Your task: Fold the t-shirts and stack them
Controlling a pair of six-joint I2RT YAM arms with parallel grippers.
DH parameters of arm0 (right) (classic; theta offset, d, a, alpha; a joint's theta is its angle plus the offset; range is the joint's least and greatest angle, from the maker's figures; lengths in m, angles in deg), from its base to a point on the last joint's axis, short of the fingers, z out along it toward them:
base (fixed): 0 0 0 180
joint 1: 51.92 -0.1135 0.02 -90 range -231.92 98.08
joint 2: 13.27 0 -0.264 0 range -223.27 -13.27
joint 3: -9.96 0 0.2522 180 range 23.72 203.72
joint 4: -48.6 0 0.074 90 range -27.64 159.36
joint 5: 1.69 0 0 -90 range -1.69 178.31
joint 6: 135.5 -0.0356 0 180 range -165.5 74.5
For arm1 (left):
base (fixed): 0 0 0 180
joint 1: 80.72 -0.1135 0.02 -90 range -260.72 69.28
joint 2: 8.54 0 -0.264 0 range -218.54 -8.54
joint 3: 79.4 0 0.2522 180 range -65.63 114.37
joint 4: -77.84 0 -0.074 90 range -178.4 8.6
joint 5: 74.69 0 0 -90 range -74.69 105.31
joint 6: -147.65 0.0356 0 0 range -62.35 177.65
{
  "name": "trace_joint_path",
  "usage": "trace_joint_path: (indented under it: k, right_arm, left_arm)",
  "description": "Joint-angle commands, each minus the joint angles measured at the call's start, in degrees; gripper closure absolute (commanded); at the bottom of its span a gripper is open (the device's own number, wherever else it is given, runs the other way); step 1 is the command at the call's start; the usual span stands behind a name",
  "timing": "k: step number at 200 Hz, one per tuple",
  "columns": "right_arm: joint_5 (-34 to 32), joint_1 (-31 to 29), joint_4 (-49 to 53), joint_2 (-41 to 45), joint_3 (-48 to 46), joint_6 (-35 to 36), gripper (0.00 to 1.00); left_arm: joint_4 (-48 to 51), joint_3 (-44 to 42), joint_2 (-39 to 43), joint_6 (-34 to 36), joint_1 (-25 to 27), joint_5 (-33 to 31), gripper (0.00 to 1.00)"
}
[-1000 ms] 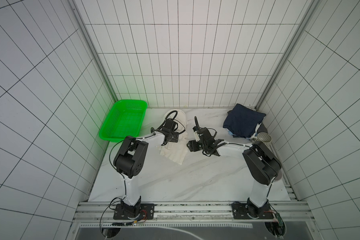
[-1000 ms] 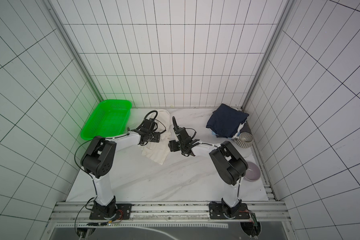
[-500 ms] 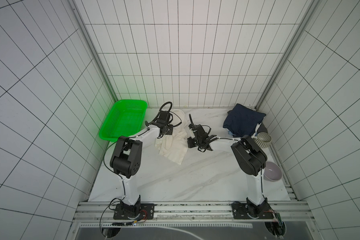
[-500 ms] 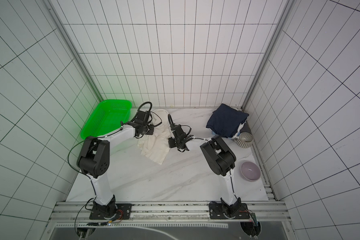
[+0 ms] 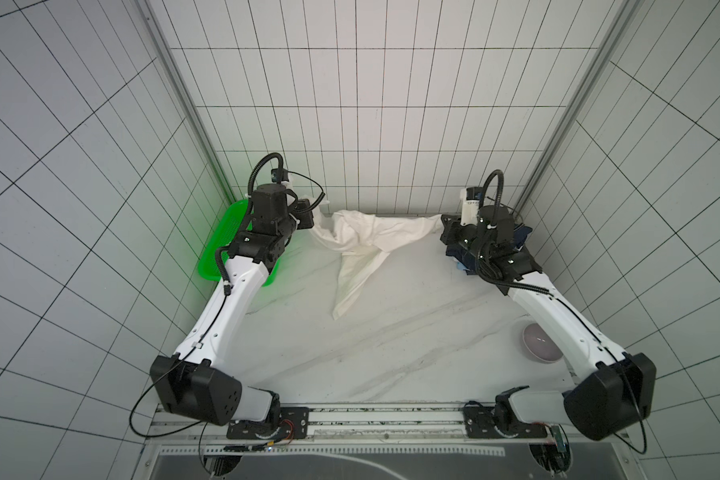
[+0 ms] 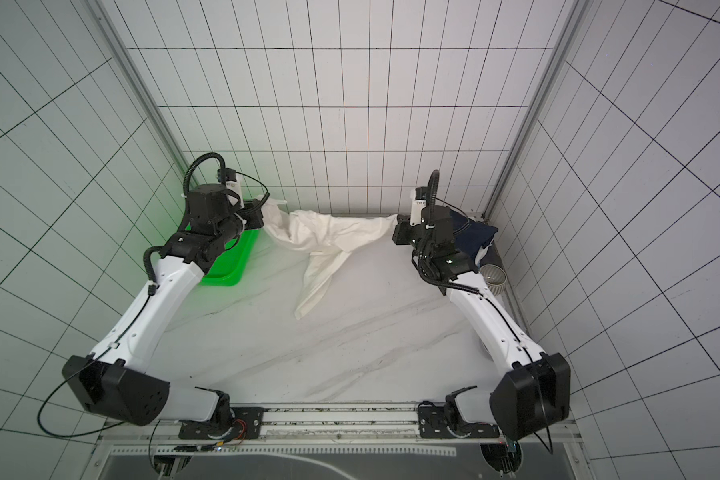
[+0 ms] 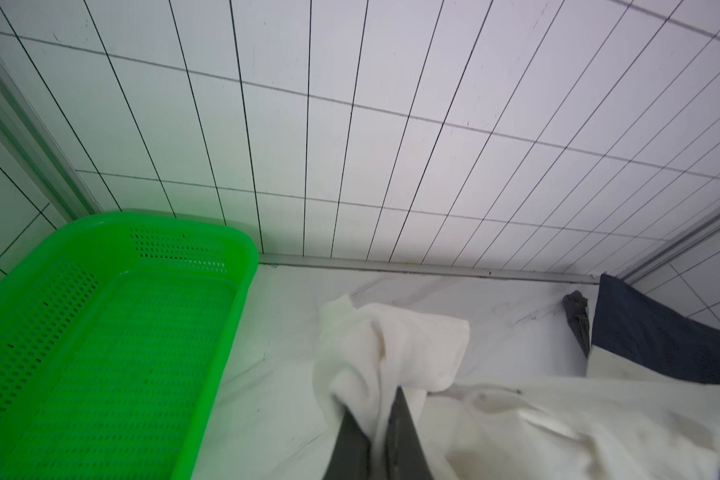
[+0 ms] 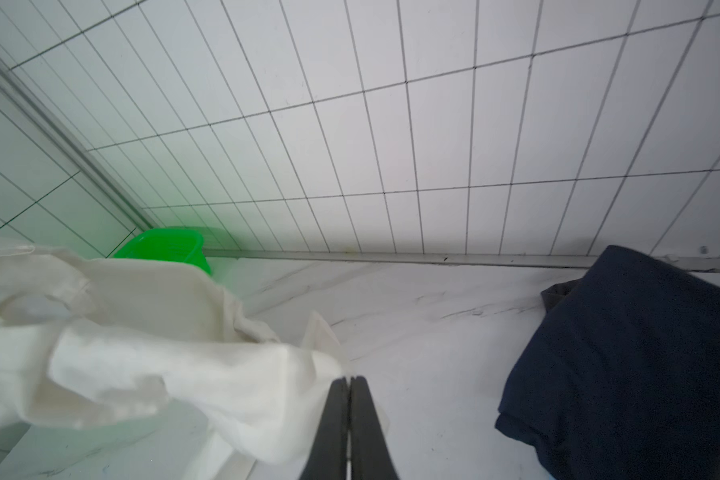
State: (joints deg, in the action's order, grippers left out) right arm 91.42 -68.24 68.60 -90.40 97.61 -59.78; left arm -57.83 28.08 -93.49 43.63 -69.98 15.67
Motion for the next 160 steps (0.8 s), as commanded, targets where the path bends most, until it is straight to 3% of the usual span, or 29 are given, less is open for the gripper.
trace_joint_path:
  k: [1,24,44,59,77,93,100,110,116,129,146,160]
  right_arm:
    - [0.2,2.7,8.1,-2.7,12.8,2.7,1.00]
    - [0.6,5.1,14.0,-6.4,25.1,3.3,1.00]
    - [3.7,5.3,18.4,-7.0,29.0,2.7,1.00]
    - [9.0,4.8,14.7,-3.0,20.4,1.2,1.00]
    - [11.9,3.7,9.1,3.7,5.2,-0.2,1.00]
    - [6.3,3.7,6.1,10.6,-10.5,-4.9,1.00]
    - [7.3,3.7,4.0,13.1,-16.7,-6.5,1.00]
    - [12.3,3.5,0.0,15.5,-23.3,-8.5,1.00]
    - [15.0,2.8,-2.3,16.3,-26.5,-10.9,1.00]
    - [17.7,-3.0,-5.5,16.0,-29.5,-13.7,1.00]
    - [13.9,-15.5,-6.9,12.6,-28.5,-15.7,1.00]
    - [18.7,-23.8,-9.3,8.3,-25.9,-16.3,1.00]
  left_arm:
    - [4.2,13.5,-7.2,-1.8,-0.4,3.5,1.00]
    - [4.7,23.3,-11.1,-4.7,-0.4,8.9,1.00]
    - [1.0,18.3,-8.8,-5.2,-0.5,9.0,1.00]
    - [-4.7,8.7,-6.1,-5.4,-1.1,6.4,1.00]
    - [-8.0,-5.0,-3.5,-8.4,-4.8,7.9,1.00]
    - [-9.5,-19.0,0.4,-11.8,-8.7,10.7,1.00]
    - [-13.3,-25.6,2.5,-13.5,-9.1,11.1,1.00]
    - [-19.7,-34.6,4.3,-14.5,-8.6,11.7,0.69]
    - [-20.6,-37.3,4.5,-14.3,-8.5,12.0,0.65]
    - [-17.9,-38.7,4.1,-13.2,-8.4,12.2,0.61]
    - [-15.5,-37.6,4.5,-13.2,-8.2,15.6,0.59]
    - [-14.3,-37.3,6.5,-12.2,-7.0,14.3,0.56]
